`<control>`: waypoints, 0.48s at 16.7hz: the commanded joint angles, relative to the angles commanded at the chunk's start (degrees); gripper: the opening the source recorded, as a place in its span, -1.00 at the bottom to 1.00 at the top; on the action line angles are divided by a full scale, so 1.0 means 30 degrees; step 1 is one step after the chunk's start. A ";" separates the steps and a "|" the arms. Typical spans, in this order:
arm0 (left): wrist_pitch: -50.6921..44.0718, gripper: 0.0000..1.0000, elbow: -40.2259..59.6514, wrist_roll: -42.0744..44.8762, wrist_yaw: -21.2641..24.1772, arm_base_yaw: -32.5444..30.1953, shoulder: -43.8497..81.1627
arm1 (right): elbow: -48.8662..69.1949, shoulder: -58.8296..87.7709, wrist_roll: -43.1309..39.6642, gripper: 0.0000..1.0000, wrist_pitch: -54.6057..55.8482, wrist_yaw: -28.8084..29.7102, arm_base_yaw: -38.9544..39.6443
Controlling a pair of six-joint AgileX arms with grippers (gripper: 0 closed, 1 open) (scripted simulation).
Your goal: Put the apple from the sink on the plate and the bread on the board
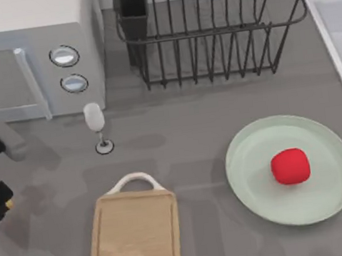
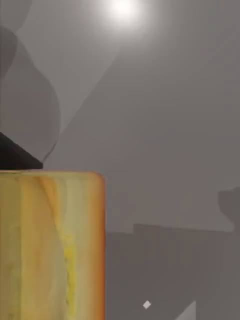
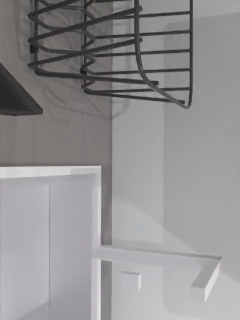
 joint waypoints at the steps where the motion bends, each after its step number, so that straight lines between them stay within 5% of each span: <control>1: -0.1030 -1.00 0.0456 -0.0006 0.0002 -0.0005 -0.0268 | 0.0000 0.0000 0.0000 1.00 0.0000 0.0000 0.0000; 8: -0.3614 -1.00 0.2281 -0.0109 -0.0002 -0.0030 -0.1591 | 0.0000 0.0000 0.0000 1.00 0.0000 0.0000 0.0000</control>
